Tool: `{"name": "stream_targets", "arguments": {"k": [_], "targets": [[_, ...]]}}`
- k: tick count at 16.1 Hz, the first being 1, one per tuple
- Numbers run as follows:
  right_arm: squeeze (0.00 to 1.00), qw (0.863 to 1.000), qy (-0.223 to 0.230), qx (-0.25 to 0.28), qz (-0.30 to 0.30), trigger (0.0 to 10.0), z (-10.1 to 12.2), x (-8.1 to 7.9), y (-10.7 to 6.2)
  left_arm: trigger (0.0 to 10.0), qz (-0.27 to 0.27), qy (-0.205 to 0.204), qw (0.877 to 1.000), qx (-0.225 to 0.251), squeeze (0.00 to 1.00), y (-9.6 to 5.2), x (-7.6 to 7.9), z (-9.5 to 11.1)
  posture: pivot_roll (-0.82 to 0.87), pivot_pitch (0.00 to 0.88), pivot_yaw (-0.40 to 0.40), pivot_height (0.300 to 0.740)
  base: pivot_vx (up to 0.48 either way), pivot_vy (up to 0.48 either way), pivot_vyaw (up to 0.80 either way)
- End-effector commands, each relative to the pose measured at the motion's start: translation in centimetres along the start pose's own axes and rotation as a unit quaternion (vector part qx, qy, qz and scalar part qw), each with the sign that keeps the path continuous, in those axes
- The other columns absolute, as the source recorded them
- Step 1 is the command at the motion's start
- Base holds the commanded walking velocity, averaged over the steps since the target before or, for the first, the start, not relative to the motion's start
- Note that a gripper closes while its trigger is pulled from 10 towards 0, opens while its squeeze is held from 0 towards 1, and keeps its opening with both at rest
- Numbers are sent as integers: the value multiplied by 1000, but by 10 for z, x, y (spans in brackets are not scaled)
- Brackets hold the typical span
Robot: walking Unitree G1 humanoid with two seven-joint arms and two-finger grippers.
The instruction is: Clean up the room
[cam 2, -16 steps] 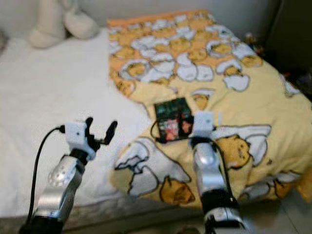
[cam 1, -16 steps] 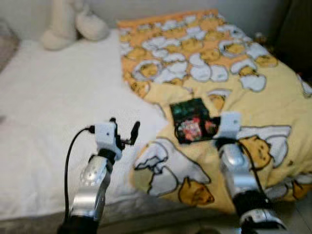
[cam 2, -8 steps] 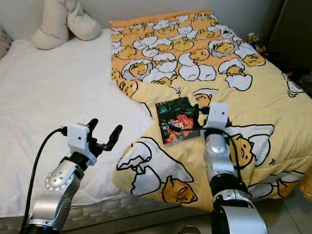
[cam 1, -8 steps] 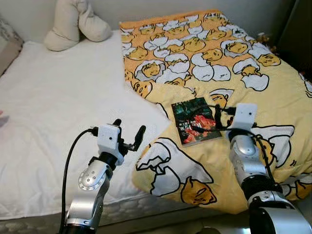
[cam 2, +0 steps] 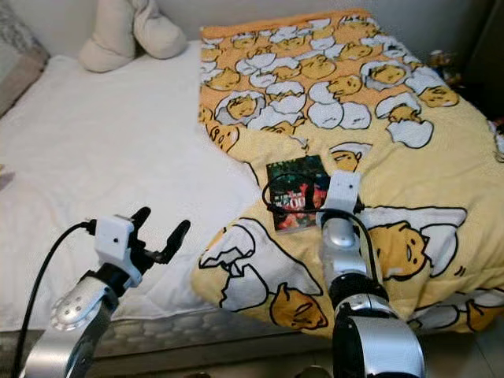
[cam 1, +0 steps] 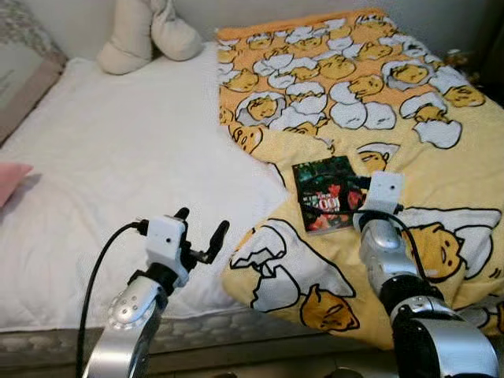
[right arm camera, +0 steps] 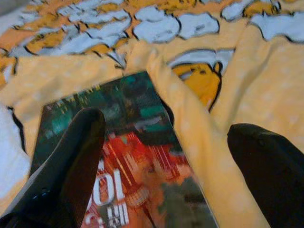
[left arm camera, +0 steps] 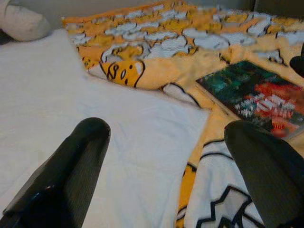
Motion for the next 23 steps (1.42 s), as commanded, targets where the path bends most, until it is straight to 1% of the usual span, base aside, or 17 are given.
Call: {"name": "stream_targets", "arguments": {"k": [1,3,5,7,9,11,16,18,20,23], "targets": [[0,1000,12,-10,-9,10000,-2,0,0,10000,11,5,1000,3,0,-6,-7,8,25,73,196,740,0,0,0],[0,999,20,-28,-14,10000,-8,2,0,10000,12,8,1000,-9,0,-14,-7,10,49,95,209,740,0,0,0],[0,999,20,-40,-18,10000,-12,2,-1,10000,13,8,1000,-14,0,-17,-7,10,52,99,213,740,0,0,0],[0,998,34,-52,-12,10000,-16,-1,-2,10000,14,8,1000,-19,0,-18,-7,11,52,99,213,740,0,0,0],[0,997,49,-52,8,10000,-15,-9,-2,10000,16,8,1000,-20,0,-19,-7,12,58,98,213,740,0,0,0],[0,997,47,-50,17,10000,-14,-16,-3,10000,17,5,1000,-21,0,-19,-6,12,54,98,211,740,0,0,0],[0,997,50,-58,33,10000,-18,-24,-6,10000,17,4,1000,-23,0,-18,-5,12,55,97,209,740,0,0,0],[0,998,33,-48,24,10000,-15,-25,-6,10000,19,4,1000,-22,0,-18,-5,13,58,95,206,740,0,0,0],[0,1000,-22,-13,7,10000,-6,-27,-6,10000,21,3,1000,-22,0,-19,-5,12,54,94,203,740,0,0,0],[0,999,-38,3,1,10000,-3,-28,-7,10000,18,0,1000,-23,0,-18,-2,10,53,95,202,740,0,0,0]]}}
Point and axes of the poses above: a point about 5 cm out from each wrist's last joint towards the gripper, its own y axis pointing out of the wrist towards the gripper, its own z axis along the axis of the wrist's last joint, x = y × z, the point moved 1 cm from there along y, pointing out of the wrist towards the gripper, and after that the axes turned 14 degrees about -y, right-handed, at the moved point
